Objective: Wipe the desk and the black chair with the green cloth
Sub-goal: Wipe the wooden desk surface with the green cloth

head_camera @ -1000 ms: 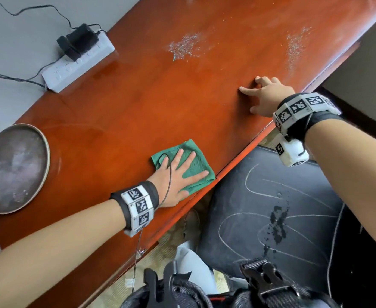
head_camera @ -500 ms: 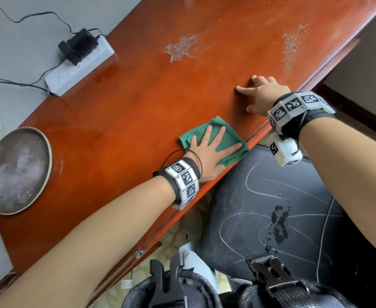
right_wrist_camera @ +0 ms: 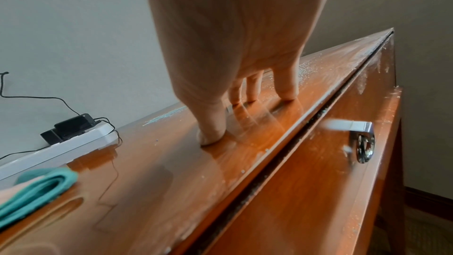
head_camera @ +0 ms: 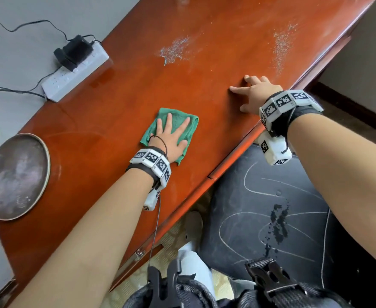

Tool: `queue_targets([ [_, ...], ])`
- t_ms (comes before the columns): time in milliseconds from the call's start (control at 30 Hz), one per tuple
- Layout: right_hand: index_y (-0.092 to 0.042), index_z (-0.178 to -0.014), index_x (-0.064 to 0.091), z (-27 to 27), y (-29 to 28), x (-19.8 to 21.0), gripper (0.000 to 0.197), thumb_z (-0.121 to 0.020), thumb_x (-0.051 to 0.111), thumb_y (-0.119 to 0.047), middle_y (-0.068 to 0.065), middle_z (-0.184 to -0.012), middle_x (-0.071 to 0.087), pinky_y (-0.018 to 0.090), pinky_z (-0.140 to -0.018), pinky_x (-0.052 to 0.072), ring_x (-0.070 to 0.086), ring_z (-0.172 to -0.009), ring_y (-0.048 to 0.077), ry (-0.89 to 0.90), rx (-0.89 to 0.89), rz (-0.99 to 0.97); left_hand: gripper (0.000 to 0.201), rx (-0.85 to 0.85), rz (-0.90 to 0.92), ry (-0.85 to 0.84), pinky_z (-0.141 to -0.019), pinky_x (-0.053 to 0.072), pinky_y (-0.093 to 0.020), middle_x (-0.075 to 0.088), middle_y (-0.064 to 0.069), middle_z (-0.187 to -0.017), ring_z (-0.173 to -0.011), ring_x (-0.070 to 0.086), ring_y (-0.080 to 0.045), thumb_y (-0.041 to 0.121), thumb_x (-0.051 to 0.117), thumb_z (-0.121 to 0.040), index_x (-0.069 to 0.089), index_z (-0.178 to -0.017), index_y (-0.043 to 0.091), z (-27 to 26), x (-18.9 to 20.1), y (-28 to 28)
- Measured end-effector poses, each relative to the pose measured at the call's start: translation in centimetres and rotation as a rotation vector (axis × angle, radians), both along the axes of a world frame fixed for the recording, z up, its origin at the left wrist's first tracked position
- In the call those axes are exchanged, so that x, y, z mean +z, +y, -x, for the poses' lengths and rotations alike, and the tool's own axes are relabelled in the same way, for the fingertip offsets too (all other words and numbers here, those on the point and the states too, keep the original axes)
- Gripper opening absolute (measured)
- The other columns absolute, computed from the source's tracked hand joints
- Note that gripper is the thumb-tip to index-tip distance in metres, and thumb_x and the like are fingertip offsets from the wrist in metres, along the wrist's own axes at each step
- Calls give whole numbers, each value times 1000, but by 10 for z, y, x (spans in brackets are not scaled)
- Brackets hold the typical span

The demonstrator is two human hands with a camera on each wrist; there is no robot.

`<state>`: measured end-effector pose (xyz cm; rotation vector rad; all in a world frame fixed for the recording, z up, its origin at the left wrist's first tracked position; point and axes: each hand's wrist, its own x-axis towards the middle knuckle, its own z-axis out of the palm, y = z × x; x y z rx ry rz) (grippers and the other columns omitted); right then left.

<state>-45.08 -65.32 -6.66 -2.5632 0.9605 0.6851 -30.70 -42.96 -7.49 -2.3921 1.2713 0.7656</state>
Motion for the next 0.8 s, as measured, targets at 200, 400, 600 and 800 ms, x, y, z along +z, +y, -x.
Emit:
queue_targets([
  [200,-51,-144,14,-1,1,1,65,-95,52,-34,-4,-159,0,47,-101,34,9,-142,25,12,-8,-22,63,61,-6,-4,-108,22,-58,-23,-4,-156,-143,-17,-35,41,30,-99,-13,-145,47,-2,0,17],
  [400,-52,-143,19,-3,4,2,64,-92,51,-30,-6,-158,4,47,-102,33,9,-142,24,-33,-87,-55,62,13,-17,15,-111,11,-60,-27,-3,-155,-143,-18,-34,45,29,-99,-15,-143,50,-14,-2,13],
  [600,-41,-128,53,-23,-1,7,36,-94,46,-30,3,-137,38,41,-98,34,32,-130,27,-214,-353,-86,61,-64,-8,40,-111,7,-61,-28,-3,-154,-142,-20,-35,44,27,-100,-14,-144,49,-48,2,-33],
  [800,-26,-128,54,-47,-15,-4,35,-96,38,-20,11,-130,42,43,-91,41,35,-127,31,-405,-652,130,62,-308,-27,47,-110,7,-63,-28,-8,-154,-141,-19,-40,43,27,-100,-16,-145,45,-64,5,-55],
])
